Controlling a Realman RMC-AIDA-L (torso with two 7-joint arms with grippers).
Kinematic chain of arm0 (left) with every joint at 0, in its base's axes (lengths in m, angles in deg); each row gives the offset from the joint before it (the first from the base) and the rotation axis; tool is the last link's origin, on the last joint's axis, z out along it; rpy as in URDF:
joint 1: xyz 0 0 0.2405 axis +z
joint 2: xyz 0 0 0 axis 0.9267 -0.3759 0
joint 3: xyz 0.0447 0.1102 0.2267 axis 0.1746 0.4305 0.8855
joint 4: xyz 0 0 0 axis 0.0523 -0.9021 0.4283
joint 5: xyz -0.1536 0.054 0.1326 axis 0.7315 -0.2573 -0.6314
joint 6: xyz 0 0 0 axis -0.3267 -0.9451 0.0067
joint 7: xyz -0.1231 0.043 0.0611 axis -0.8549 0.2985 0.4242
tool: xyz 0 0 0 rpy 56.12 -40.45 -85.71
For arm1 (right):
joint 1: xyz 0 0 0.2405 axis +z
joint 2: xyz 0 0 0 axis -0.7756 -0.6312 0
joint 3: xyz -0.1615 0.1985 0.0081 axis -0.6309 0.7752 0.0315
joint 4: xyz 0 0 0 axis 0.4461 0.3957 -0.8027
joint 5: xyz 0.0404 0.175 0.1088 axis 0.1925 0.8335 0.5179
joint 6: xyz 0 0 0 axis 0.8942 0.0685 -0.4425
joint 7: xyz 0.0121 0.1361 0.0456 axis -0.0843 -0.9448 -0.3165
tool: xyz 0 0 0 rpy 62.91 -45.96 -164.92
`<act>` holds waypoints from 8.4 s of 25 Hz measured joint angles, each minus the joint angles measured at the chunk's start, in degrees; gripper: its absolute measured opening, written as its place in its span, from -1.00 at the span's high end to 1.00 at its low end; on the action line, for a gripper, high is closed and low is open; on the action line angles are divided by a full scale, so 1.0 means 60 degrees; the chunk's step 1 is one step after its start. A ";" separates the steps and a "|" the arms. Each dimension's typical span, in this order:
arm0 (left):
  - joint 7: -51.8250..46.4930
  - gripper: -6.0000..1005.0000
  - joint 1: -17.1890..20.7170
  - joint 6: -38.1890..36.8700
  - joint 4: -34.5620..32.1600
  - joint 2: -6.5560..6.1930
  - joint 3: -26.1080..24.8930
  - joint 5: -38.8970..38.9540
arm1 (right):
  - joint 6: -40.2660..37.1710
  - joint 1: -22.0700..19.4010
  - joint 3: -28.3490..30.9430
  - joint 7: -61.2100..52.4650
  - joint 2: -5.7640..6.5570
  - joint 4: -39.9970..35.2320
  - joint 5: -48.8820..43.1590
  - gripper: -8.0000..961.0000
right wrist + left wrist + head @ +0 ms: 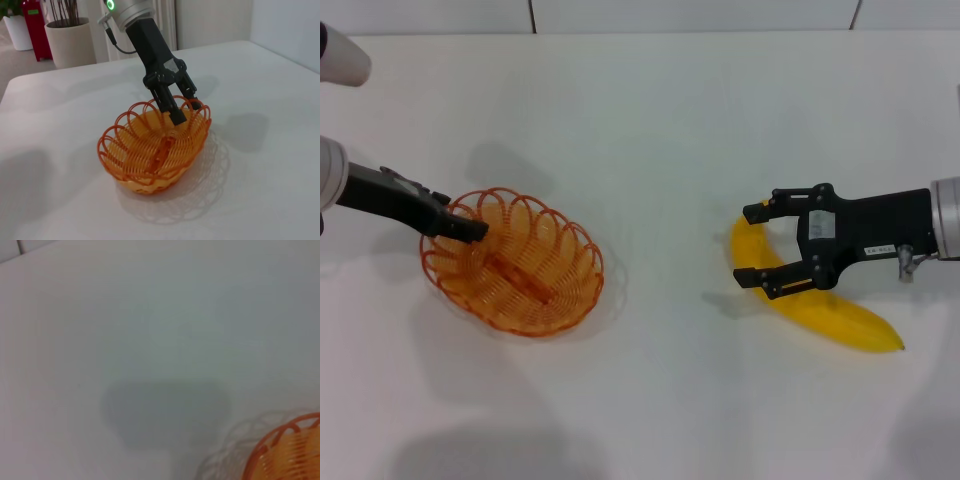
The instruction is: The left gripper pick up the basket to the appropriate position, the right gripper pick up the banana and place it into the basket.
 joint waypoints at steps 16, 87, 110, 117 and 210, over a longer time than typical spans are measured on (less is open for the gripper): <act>0.0282 0.37 0.0037 0.0012 0.0002 -0.0004 0.0073 0.0030 | 0.0016 0.0002 0.0019 0.0006 0.0015 0.0045 0.0003 -0.83; 0.0327 0.49 0.0492 0.2338 0.2391 0.0105 -0.0656 0.4032 | 0.0015 0.0060 0.0001 -0.0070 0.0015 -0.0103 0.0005 -0.80; 0.7107 -0.02 0.3117 -0.0689 0.0642 0.0096 -0.0724 0.6668 | 0.0437 -0.0140 0.0094 -0.0197 -0.0032 -0.0364 0.0939 -0.80; 0.9207 -0.02 0.3879 -0.1407 0.1529 0.0062 -0.0767 0.7661 | 0.0383 -0.0363 -0.0144 -0.1353 -0.0118 -0.1417 0.0939 -0.80; 0.9563 -0.01 0.3141 0.0459 0.3149 0.0085 -0.0642 0.6973 | 0.5494 0.2402 -1.0240 -0.9405 -0.0192 -0.4368 -0.1010 -0.01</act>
